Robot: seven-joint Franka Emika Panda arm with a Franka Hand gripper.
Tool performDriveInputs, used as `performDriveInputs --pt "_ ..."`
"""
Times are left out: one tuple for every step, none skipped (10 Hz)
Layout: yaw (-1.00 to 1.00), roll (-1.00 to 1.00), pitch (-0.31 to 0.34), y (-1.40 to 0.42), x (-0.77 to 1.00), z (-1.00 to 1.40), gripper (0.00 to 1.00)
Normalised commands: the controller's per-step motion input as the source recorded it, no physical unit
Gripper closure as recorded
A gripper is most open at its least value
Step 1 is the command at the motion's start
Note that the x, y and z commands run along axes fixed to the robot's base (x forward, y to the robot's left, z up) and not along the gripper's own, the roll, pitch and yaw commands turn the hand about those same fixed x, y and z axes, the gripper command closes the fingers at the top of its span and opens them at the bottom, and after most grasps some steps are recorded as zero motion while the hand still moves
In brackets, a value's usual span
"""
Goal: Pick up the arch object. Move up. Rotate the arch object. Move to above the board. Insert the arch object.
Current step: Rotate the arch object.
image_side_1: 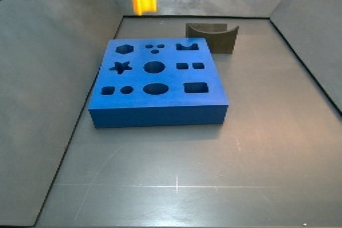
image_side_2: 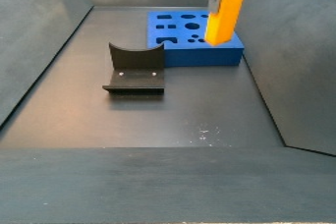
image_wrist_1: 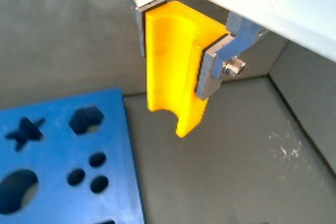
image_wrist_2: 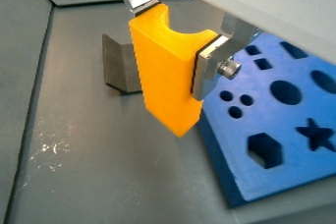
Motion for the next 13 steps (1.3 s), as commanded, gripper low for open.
performDriveInputs --pt "0.04 0.15 0.052 -0.09 -0.20 1.00 1.00" --pt "0.04 0.15 0.048 -0.07 -0.16 0.91 1.00" --pt "0.04 0.16 0.033 -0.04 -0.09 0.68 1.00" --pt "0.04 0.15 0.035 -0.03 -0.07 0.59 1.00" --pt "0.04 0.14 0.043 -0.03 -0.04 0.45 1.00" --pt "0.04 0.13 0.063 -0.02 -0.01 0.28 1.00" --pt "-1.00 0.00 0.012 0.00 0.00 0.00 1.00" --pt "-1.00 0.00 0.012 0.00 0.01 -0.11 1.00" --pt "-1.00 -0.01 0.010 0.02 0.03 -0.10 1.00" --pt "-1.00 -0.01 0.008 0.02 0.03 -0.07 1.00" --pt "-1.00 -0.01 0.008 0.02 0.03 -0.05 1.00" --pt "-1.00 -0.01 0.008 0.02 0.03 -0.05 1.00" --pt "-1.00 -0.01 0.008 0.02 0.03 -0.04 1.00"
